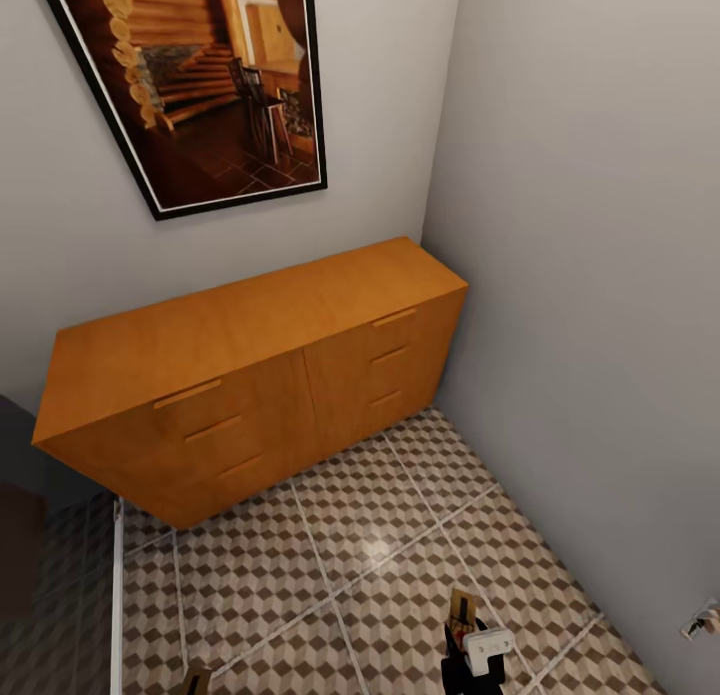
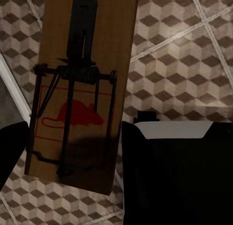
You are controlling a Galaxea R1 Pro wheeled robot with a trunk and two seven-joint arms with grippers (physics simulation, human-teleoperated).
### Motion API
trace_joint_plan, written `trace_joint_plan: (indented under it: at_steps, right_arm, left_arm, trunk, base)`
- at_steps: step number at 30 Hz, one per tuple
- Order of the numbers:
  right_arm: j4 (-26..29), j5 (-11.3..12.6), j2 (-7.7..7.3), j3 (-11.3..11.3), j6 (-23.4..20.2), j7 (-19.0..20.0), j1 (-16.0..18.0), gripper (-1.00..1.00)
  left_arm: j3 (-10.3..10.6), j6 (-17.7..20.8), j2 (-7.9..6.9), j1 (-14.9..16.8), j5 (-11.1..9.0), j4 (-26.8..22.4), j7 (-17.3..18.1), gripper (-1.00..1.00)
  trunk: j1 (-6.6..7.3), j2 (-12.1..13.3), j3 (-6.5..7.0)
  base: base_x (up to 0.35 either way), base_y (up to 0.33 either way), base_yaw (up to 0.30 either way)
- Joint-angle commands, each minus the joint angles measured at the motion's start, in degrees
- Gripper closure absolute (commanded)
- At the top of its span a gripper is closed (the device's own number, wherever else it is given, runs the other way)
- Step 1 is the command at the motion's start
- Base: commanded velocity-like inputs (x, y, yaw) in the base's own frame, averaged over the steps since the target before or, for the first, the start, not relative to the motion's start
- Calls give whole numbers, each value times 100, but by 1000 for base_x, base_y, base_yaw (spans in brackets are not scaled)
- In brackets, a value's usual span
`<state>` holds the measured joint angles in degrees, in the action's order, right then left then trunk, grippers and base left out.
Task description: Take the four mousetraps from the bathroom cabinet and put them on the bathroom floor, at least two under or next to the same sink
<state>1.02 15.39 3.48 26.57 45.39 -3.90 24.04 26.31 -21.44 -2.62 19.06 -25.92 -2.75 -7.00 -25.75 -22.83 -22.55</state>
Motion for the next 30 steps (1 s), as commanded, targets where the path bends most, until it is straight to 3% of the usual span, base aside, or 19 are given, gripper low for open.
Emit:
trace_joint_plan:
  at_steps: [1, 30]
  right_arm:
    - [-5, 20, 2, 50, 14, -37, 4, 100]
    - [-5, 25, 3, 50, 14, -41, 4, 100]
  left_arm:
    - [50, -10, -1, 1, -27, -2, -29, 100]
    - [50, -18, 7, 1, -27, 99, -29, 100]
  trunk:
    - [-3, -9, 1]
    - [-3, -9, 265]
  base:
    - [0, 0, 0]
    - [0, 0, 0]
